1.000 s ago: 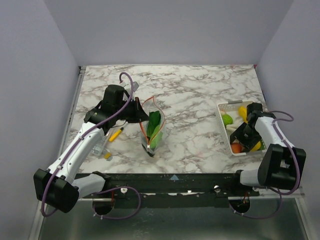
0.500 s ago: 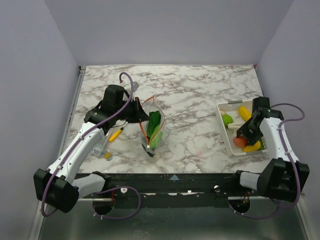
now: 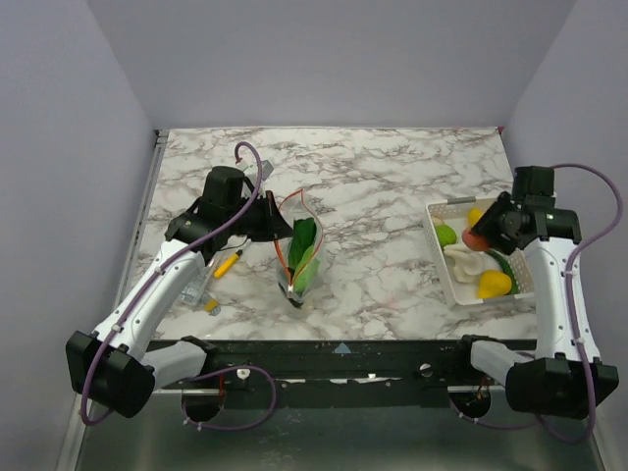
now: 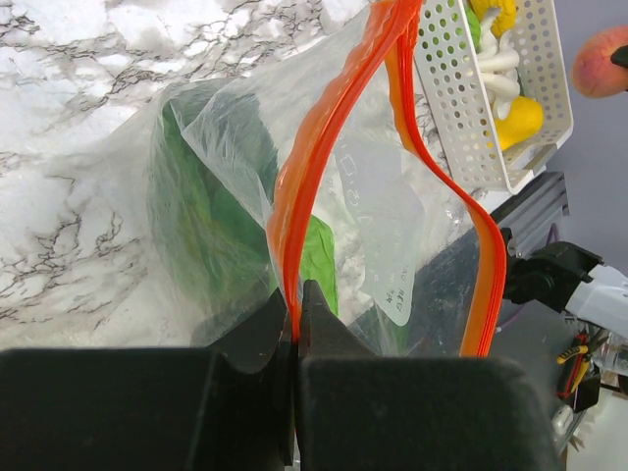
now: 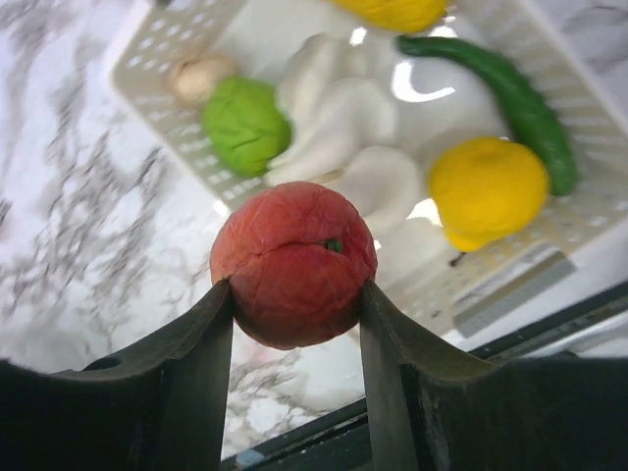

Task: Place the food in the zip-top bag and seal the zipper
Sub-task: Pick up the fake fruit from the bin, then place the fake fruit in the zipper food storage bag.

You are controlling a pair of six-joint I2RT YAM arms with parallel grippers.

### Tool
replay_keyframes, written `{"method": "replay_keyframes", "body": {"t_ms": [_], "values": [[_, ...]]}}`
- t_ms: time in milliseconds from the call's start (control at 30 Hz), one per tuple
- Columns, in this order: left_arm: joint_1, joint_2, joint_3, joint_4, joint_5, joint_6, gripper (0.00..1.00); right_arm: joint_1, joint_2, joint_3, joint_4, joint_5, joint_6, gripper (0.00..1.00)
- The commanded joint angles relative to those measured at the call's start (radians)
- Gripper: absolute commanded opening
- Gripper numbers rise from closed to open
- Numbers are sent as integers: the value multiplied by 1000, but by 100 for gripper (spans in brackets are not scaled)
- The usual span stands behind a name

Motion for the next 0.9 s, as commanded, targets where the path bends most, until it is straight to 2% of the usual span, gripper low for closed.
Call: {"method": "replay_keyframes", "body": {"t_ms": [0,233,400,467,567,667,767,867], "values": [[-6,-9,-5,20,18,-5,0,194,6,36,103,-126,8,0],[-9,10,-11,28,23,-10,0,721,113,189,182,102,78,0],[-9,11,-6,19,3,0,0,1144,274,382,253,293,10,0],[-9,11,-5,16,-2,1,0,1263,351,489,257,389,-36,0],[-9,10,-5,15,-5,4,0,1373,446,629,284,471,-112,0],[-9,7,-3,15,-6,4,0,1414,492,658,348,479,-181,0],[-9,5,-3,15,-8,6,0,1421,502,634,374,503,-191,0],[-9,3,0,13,-7,7,0,1421,477,536,428,539,-193,0]]}}
